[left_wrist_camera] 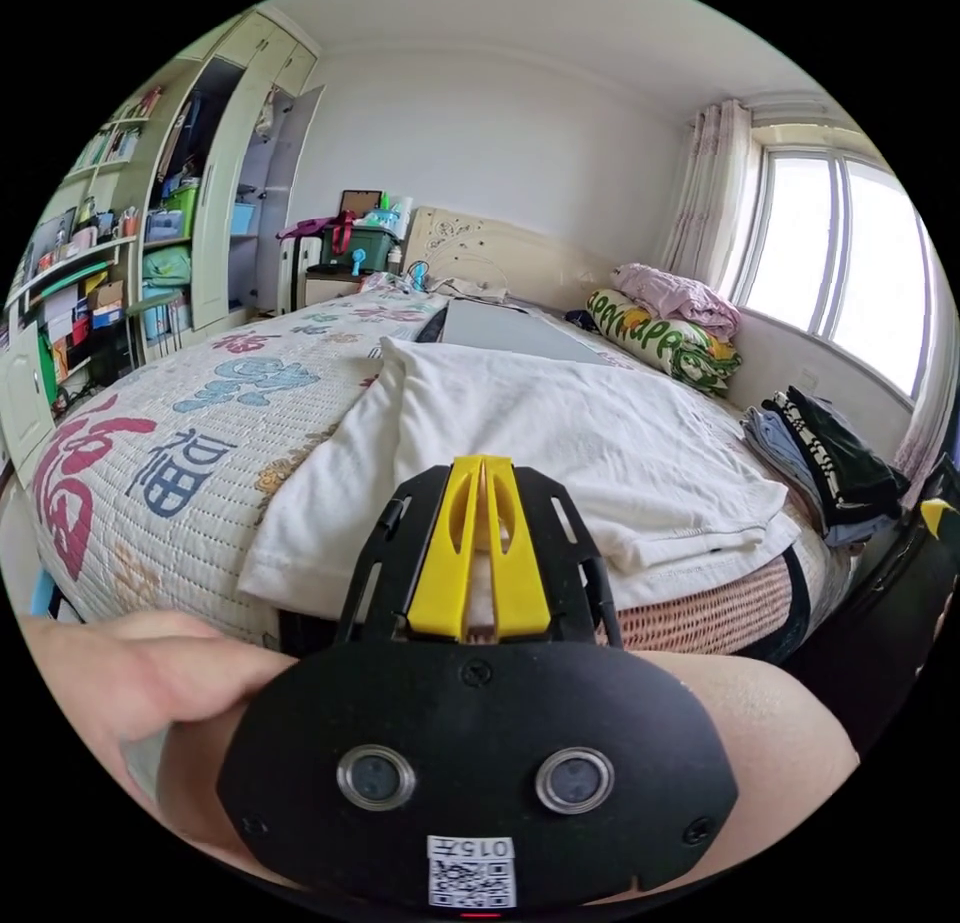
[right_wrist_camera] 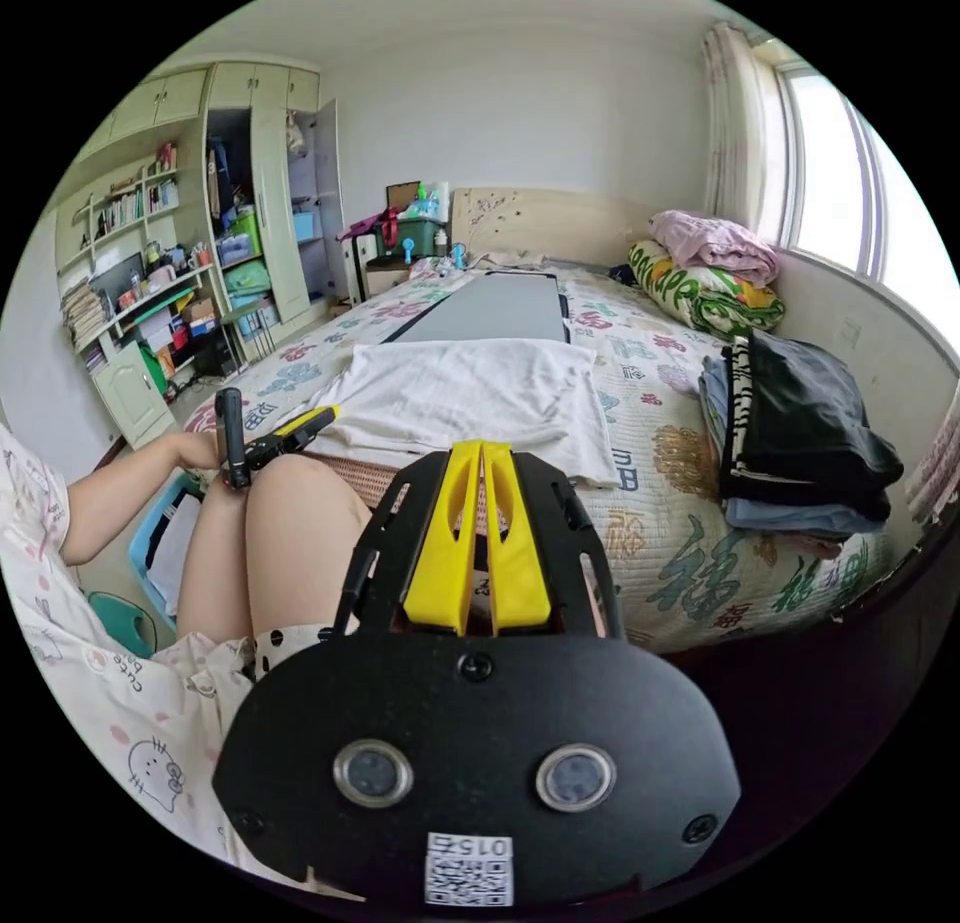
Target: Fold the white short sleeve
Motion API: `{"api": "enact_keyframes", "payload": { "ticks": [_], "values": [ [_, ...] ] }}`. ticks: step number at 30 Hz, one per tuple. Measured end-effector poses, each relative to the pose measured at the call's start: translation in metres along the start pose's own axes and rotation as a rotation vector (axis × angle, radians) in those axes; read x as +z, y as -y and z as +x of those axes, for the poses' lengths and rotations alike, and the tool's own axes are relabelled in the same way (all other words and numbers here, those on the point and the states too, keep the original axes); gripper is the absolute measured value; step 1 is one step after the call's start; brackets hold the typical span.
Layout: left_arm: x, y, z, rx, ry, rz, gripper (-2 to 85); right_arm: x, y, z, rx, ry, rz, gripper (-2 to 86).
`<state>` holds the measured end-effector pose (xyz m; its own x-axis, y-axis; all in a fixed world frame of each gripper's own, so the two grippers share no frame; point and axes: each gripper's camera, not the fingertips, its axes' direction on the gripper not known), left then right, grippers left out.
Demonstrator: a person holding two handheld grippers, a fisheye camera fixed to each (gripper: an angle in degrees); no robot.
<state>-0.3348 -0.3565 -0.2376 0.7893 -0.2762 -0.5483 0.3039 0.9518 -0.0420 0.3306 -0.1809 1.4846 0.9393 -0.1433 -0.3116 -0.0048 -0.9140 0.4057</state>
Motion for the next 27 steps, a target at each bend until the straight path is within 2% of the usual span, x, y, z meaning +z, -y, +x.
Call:
{"api": "enact_keyframes", "payload": {
  "ticks": [4,9,12,14,17,19,21,25,27],
  "values": [
    [-0.004,0.013,0.004,-0.021,0.004,0.001,-0.6,-0.018,0.005,-0.025,-0.001,-0.012,0.076,-0.5],
    [-0.007,0.039,0.028,0.086,0.087,-0.068,-0.6,-0.015,0.024,-0.053,0.085,0.03,0.042,-0.5],
    [-0.003,0.06,0.053,0.22,0.16,-0.143,-0.7,-0.017,0.039,-0.069,0.105,0.058,0.031,-0.5],
    [0.003,0.076,0.077,0.414,0.221,-0.205,-0.7,-0.02,0.051,-0.082,0.1,0.051,0.025,-0.5],
    [0.009,0.088,0.097,0.581,0.279,-0.265,-0.7,-0.03,0.07,-0.103,0.094,0.037,0.021,-0.5],
    [0.012,0.094,0.103,0.633,0.296,-0.288,-0.7,-0.036,0.081,-0.113,0.099,0.037,0.017,-0.5],
    [0.013,0.098,0.1,0.63,0.294,-0.287,-0.7,-0.046,0.093,-0.123,0.128,0.049,0.01,-0.5],
    [0.006,0.107,0.061,0.363,0.229,-0.234,-0.6,-0.065,0.104,-0.133,0.157,0.049,-0.006,-0.5],
    [0.005,0.108,0.047,0.318,0.203,-0.212,-0.4,-0.079,0.113,-0.136,0.176,0.027,-0.025,-0.5]
  ]
}}
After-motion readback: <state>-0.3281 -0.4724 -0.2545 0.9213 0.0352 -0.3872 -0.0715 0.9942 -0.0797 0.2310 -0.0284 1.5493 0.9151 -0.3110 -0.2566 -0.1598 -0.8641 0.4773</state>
